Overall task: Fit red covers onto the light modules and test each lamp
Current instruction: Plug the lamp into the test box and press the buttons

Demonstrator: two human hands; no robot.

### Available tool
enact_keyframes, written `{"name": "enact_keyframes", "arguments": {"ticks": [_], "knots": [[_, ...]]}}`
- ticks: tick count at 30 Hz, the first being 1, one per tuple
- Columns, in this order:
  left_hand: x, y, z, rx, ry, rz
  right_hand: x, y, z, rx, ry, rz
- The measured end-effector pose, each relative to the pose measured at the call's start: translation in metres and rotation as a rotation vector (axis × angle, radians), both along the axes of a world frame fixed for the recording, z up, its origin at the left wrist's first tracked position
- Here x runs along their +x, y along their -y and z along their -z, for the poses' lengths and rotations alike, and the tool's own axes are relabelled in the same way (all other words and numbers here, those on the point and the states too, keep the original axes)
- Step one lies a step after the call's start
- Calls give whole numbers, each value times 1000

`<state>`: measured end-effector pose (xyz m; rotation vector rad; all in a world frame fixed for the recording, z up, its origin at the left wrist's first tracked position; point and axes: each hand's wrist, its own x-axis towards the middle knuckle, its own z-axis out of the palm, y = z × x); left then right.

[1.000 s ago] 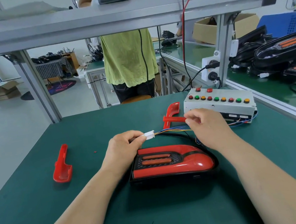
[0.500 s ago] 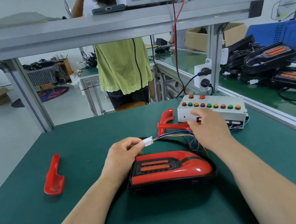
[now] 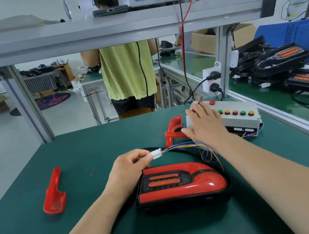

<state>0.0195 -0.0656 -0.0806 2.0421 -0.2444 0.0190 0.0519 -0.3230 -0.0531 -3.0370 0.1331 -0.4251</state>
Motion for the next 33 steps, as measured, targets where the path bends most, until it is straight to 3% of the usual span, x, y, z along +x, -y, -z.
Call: {"name": "enact_keyframes", "arguments": {"ticks": [7, 19, 33], "knots": [[1, -1, 1, -11, 0, 16, 14, -3, 3, -13, -93, 2], [3, -4, 3, -104, -26, 139, 8, -3, 24, 37, 62, 21], [7, -2, 5, -104, -37, 140, 9, -1, 31, 6, 88, -6]]}}
